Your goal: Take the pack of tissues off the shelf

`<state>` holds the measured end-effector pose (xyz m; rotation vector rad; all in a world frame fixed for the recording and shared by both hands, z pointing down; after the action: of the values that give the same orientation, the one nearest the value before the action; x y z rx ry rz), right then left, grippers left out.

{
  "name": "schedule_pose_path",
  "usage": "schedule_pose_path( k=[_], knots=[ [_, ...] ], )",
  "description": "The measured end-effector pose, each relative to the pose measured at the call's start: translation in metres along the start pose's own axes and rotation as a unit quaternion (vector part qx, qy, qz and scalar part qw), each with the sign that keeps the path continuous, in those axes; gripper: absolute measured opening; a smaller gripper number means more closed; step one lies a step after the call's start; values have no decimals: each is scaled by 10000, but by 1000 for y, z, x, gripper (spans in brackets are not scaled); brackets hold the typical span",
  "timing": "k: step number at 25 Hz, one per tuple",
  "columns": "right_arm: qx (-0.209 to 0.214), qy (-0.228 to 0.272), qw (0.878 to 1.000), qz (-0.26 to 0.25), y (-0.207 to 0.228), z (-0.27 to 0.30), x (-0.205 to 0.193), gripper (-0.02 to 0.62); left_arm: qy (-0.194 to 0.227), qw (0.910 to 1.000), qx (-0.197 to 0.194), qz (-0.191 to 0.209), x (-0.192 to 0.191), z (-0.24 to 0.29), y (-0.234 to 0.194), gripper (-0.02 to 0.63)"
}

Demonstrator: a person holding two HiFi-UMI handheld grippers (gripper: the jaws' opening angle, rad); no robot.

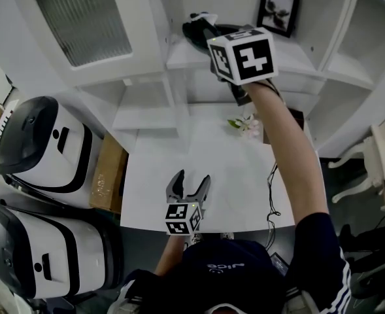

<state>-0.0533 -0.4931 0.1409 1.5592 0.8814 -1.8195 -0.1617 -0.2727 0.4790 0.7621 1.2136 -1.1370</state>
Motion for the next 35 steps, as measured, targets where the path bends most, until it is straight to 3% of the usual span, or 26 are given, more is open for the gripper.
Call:
schedule_pose_path(
  k=[15,22,35],
  knots=[
    [-161,1092,9921,-593,-6,-56,15,17,-49,9997,241,4,-6,-16,-3,339],
    [-212,1490,9860,-718,-10,-110,-1,17,-40,9998,178,51,-5,-14,2,339],
    [-297,1601,9818,-973,-15,-186,-41,17,148,9997,94,139,5,-9,8,339]
  ],
)
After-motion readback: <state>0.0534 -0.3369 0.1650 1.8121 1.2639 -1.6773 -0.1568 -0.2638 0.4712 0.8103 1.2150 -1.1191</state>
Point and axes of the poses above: the fingertips, and each gripper's own axes: z forward along the fingers, y to its right, x out of its top, the point moved 9 cm from there along -z, backward along the fingers, and after that the axes turned 6 degrees about z, right-handed, at the moved point
